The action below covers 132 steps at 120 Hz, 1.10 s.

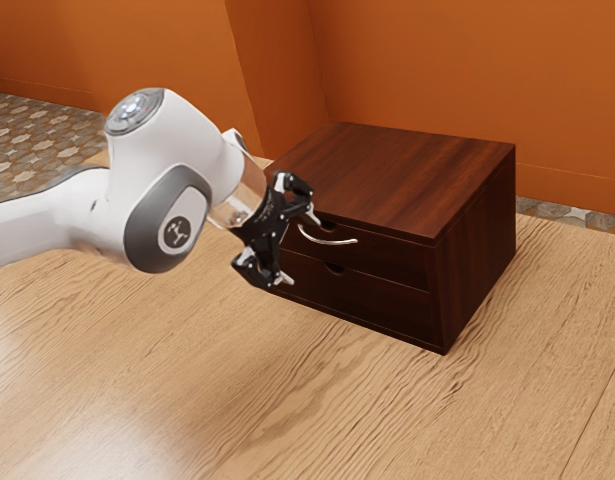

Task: Pull the drawer handle with one arm to open the drawer

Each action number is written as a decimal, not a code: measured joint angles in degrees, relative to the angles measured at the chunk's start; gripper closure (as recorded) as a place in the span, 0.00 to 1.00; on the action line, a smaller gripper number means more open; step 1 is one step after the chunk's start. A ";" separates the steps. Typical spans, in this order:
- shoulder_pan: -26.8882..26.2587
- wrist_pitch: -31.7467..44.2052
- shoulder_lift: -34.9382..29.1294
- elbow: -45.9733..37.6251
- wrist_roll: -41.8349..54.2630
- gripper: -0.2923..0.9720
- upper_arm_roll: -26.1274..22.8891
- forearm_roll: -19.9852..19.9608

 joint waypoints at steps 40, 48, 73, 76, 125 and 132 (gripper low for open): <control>0.14 0.64 1.75 -0.15 -0.23 0.23 0.00 -0.08; 0.24 0.70 1.88 -0.16 -0.27 0.23 0.00 -0.08; 0.50 0.80 1.95 0.03 -0.35 0.23 0.00 -0.09; 0.51 0.81 1.95 0.06 -0.36 0.23 0.00 -0.09; 0.24 1.07 3.54 0.65 -0.45 0.23 0.00 -0.10; 0.19 1.19 3.81 0.62 -0.46 0.23 0.00 -0.13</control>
